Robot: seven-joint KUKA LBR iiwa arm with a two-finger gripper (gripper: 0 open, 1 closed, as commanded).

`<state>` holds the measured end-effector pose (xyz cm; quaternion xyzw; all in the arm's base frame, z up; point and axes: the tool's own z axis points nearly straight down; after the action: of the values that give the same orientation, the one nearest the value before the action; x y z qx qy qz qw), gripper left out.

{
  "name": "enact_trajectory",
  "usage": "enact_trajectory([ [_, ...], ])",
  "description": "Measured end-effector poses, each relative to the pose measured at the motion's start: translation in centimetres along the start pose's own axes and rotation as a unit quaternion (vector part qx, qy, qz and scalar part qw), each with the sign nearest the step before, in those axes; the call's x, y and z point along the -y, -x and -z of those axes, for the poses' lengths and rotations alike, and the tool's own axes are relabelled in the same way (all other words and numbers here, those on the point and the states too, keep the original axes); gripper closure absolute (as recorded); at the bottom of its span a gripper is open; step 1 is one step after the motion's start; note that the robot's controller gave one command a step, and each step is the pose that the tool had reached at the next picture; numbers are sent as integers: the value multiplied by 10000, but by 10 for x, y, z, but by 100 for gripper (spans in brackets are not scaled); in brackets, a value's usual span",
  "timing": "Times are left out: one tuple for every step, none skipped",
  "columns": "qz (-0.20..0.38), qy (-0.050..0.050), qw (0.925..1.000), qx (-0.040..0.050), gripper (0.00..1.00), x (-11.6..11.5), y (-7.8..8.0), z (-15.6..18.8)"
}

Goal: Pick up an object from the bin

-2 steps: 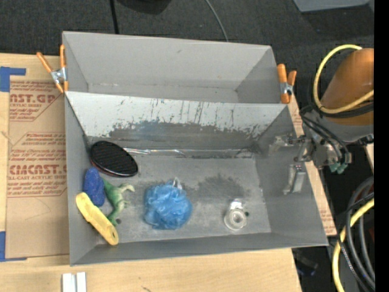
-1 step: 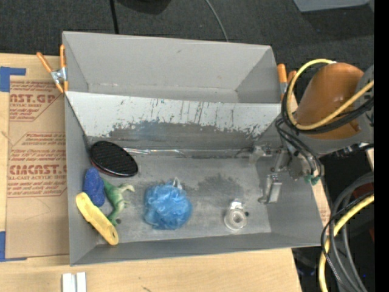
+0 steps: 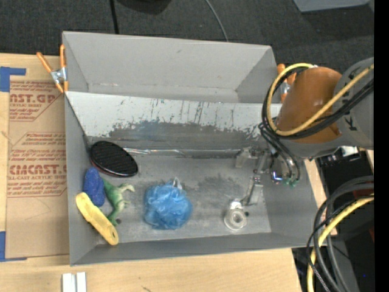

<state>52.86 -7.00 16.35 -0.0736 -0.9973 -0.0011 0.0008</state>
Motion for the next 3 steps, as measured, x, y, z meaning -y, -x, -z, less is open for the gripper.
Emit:
enact_trajectory([
  [235,-16,9997,40,0,-1,-26,-38],
  [730,-1,9973,17,0,28,-35,-85],
  [933,-20,9956,62,0,41,-31,-106],
])
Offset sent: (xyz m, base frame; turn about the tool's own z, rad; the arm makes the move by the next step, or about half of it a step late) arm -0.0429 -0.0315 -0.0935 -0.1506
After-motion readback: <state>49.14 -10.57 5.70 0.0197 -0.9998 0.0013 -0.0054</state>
